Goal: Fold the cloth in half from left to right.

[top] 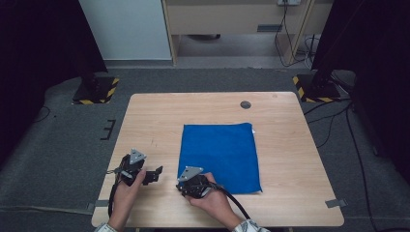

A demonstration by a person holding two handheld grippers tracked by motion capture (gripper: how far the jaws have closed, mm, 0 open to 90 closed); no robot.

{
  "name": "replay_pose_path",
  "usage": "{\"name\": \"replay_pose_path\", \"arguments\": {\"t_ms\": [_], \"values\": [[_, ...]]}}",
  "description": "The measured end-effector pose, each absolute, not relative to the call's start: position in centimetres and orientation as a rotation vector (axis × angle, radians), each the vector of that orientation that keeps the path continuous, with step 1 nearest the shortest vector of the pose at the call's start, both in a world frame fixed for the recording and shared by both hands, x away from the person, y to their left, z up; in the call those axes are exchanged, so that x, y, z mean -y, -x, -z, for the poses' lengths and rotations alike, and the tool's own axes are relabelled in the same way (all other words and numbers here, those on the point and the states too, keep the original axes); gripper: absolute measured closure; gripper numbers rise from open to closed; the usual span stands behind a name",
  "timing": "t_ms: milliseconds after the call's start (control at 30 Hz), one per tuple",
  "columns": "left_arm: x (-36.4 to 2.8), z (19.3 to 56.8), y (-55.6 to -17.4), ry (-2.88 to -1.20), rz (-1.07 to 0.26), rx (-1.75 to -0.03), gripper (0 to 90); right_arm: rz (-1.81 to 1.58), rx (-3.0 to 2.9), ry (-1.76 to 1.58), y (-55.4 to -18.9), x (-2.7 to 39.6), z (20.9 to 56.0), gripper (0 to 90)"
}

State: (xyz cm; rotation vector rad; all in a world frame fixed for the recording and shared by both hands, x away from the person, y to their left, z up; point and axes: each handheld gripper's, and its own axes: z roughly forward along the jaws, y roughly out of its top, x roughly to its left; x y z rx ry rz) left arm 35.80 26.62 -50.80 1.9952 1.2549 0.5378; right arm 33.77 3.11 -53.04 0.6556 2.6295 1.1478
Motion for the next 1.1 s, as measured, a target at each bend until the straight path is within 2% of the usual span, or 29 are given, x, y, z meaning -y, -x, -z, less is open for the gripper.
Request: {"name": "replay_pose_path", "arguments": {"t_ms": [33, 100, 467, 767, 833, 1100], "values": [[-26.5, 50.8, -35.8, -1.994, -0.529, -1.247, 9.5, -1.141, -2.622, -0.666, -34.0, -3.0, 53.0, 81.4], [-26.3, 50.7, -35.8, -1.988, -0.524, -1.237, 9.5, -1.146, -2.617, -0.685, -34.2, -2.9, 53.0, 84.8], [-24.8, 49.5, -36.5, -2.007, -0.514, -1.164, 9.0, -1.254, -2.606, -0.722, -32.7, -2.4, 52.4, 85.0], [-22.9, 48.5, -42.5, -2.026, -0.495, -1.113, 13.5, -1.274, -2.618, -0.71, -31.7, -3.9, 52.8, 85.0], [-22.2, 49.1, -44.8, -2.009, -0.452, -1.124, 14.2, -1.272, -2.608, -0.702, -31.5, -4.2, 52.8, 84.8], [-20.9, 50.8, -49.8, -2.067, -0.478, -1.148, 19.0, -1.299, -2.592, -0.749, -31.9, -4.0, 52.8, 84.8]]}}
